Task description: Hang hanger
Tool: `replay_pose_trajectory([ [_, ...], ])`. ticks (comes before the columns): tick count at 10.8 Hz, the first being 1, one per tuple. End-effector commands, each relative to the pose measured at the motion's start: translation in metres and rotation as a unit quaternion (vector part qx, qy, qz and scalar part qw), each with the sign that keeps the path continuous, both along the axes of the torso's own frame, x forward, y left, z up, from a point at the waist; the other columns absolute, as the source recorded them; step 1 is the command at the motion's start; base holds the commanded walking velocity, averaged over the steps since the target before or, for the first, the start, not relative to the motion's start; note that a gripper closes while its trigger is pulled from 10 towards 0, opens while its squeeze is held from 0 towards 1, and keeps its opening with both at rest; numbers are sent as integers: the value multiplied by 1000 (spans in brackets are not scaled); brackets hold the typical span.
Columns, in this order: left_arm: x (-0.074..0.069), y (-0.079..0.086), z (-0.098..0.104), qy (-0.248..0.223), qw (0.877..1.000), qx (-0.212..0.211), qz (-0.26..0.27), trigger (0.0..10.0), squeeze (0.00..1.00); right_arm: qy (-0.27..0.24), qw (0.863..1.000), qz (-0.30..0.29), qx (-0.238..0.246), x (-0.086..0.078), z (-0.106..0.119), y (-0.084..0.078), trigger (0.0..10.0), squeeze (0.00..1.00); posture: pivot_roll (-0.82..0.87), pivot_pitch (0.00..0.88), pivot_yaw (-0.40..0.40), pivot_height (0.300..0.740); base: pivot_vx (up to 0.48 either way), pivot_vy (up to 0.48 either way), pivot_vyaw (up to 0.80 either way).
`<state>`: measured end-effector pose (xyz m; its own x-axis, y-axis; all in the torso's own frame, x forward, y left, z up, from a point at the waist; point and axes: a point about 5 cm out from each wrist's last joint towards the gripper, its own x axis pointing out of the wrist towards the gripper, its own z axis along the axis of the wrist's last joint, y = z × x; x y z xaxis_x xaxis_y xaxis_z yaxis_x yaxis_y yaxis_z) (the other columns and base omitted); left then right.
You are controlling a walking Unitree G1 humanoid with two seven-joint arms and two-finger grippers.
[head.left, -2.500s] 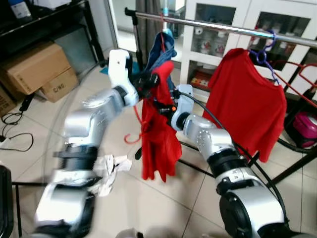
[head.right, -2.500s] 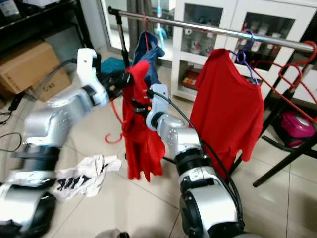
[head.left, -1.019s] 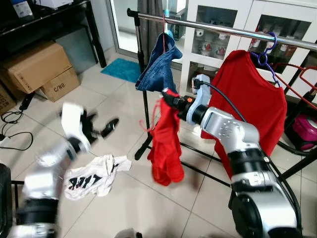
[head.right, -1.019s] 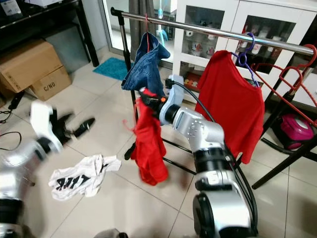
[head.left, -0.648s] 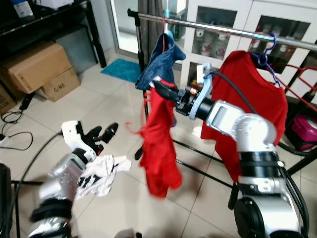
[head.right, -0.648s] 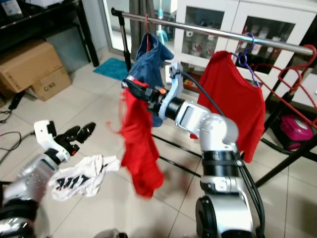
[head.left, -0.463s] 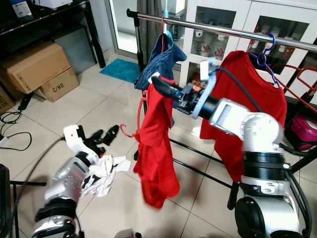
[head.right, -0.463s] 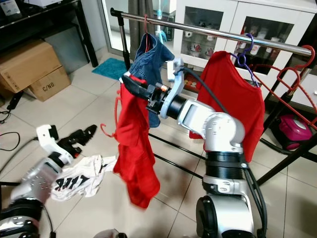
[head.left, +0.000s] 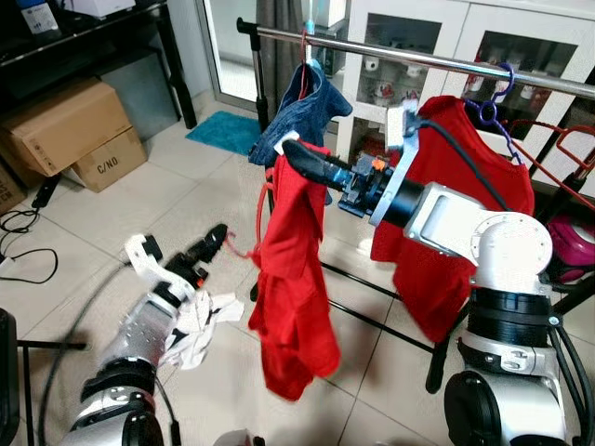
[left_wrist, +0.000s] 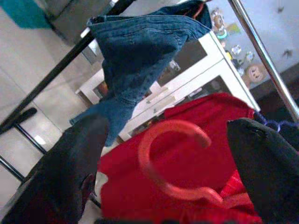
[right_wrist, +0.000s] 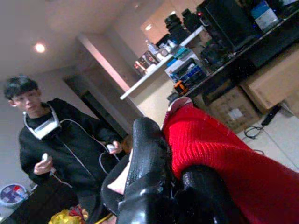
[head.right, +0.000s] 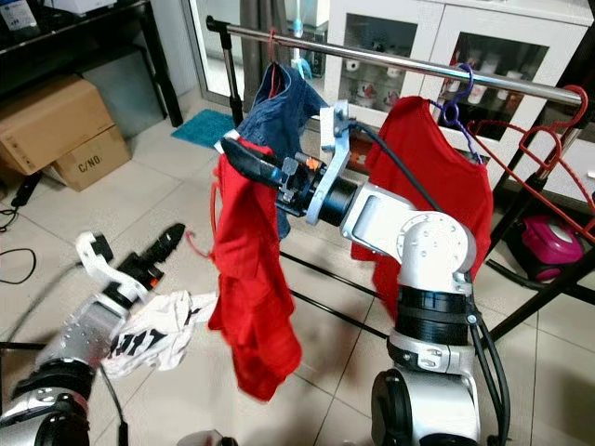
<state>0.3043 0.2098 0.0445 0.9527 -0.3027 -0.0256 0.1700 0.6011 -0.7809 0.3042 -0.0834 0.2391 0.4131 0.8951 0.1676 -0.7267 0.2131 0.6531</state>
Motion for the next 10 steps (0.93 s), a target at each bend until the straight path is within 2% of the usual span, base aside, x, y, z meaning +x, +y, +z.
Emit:
replay_pose_trajectory([
  [1, 6, 2, 5, -5, 1000, -17, 18, 10000, 0, -29, 999, 12, 15, -4, 17, 0, 0, 0, -128, 0, 32, 740, 0, 0, 0],
  [2, 7, 2, 4, -2, 999, -31, 24, 10000, 0, -31, 999, 13, 18, -4, 20, 0, 0, 0, -130, 0, 33, 740, 0, 0, 0],
  [4, 7, -2, 0, 12, 999, -33, 11, 10000, 0, -40, 998, 21, 32, -7, 27, -2, 0, 0, -136, 0, 31, 740, 0, 0, 0],
  [7, 13, -6, 2, 27, 999, -17, -23, 10000, 0, -46, 997, 35, 50, -12, 33, -2, 0, 0, -141, 0, 34, 740, 0, 0, 0],
  [8, 14, -8, 4, 23, 999, 3, -46, 10000, 0, -49, 996, 39, 55, -14, 34, -2, 0, 0, -141, 0, 34, 740, 0, 0, 0],
  [9, 15, -13, 6, 20, 995, 24, -94, 10000, 0, -51, 996, 44, 62, -17, 36, -2, 0, 0, -140, 0, 39, 740, 0, 0, 0],
  [10, 16, -14, 7, 15, 994, 37, -100, 10000, 0, -51, 996, 45, 63, -18, 35, -1, 0, 0, -140, 0, 42, 740, 0, 0, 0],
])
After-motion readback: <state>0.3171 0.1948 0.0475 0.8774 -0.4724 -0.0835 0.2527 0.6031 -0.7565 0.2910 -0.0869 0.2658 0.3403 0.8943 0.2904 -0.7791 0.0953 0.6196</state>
